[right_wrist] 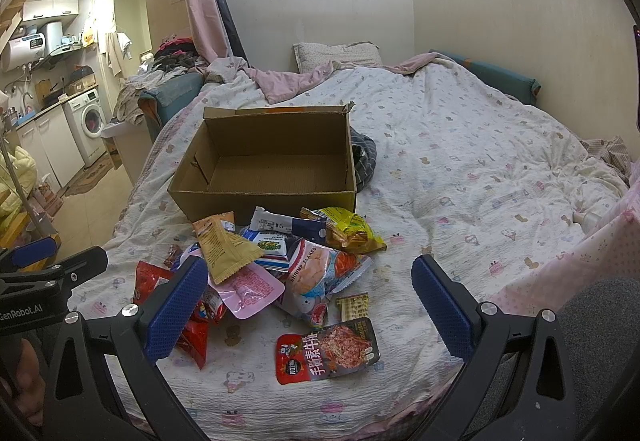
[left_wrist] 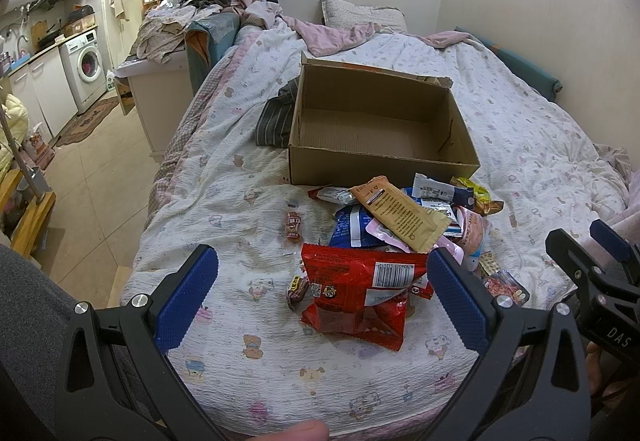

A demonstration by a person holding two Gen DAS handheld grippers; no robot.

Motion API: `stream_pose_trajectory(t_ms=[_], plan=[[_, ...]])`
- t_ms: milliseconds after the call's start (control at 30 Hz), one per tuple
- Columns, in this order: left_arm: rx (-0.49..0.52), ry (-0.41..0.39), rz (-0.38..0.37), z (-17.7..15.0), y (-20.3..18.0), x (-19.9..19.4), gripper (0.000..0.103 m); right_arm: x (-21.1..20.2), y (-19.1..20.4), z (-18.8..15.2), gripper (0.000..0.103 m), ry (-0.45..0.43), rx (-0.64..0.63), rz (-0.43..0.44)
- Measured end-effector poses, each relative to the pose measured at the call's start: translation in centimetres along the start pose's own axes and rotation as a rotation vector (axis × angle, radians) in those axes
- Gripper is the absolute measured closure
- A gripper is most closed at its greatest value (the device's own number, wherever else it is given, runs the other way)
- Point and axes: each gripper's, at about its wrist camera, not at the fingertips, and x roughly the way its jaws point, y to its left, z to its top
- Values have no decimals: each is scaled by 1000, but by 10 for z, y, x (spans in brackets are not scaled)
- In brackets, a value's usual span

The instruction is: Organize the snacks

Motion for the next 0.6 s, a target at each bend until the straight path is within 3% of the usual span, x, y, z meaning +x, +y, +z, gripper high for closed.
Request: stream_pose_trajectory(t_ms=[600], plan=[[3,-1,-1,2,5,2,0,1,-1,-1,0,0,0,0]])
